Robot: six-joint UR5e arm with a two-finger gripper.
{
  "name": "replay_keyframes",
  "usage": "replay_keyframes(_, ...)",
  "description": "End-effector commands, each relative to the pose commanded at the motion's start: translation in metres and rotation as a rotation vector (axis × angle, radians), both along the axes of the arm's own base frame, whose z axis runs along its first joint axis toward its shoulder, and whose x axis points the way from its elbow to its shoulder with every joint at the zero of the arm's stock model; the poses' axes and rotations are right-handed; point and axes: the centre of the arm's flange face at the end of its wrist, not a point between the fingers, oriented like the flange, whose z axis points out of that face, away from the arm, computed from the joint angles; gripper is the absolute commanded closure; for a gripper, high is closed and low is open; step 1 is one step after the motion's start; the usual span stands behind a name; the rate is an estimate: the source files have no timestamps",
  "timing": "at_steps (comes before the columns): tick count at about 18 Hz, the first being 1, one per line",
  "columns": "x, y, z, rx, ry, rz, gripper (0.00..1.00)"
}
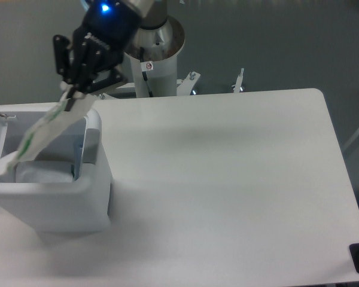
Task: Place the trash in the trash can
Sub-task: 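Carry the bag over the trash bin and lower it in, then open the gripper to release the bag into the bin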
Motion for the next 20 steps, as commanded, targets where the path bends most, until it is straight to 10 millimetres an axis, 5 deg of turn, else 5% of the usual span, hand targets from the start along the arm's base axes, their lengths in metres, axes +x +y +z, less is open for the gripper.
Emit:
replay_keyframes(6,0.017,0.014,-0.052,-0.052,0.002,-0.09,1.0)
replay_keyframes(12,0.019,0.024,-0.072,-0.082,-0.026,-0.106,1.0)
replay_keyframes(13,0.019,0.024,-0.07,-0.079,-0.023,-0.106,0.65)
replay_keyframes(14,0.019,0.024,-0.065,-0.072,-0.011,-0.105,0.14)
replay_keyframes(15,0.018,0.023,-0.058,-0.066,0.0,-0.101,0.0)
replay_keyframes(20,0.005,0.014,-0.039,-0.06,0.036,-0.049,0.0)
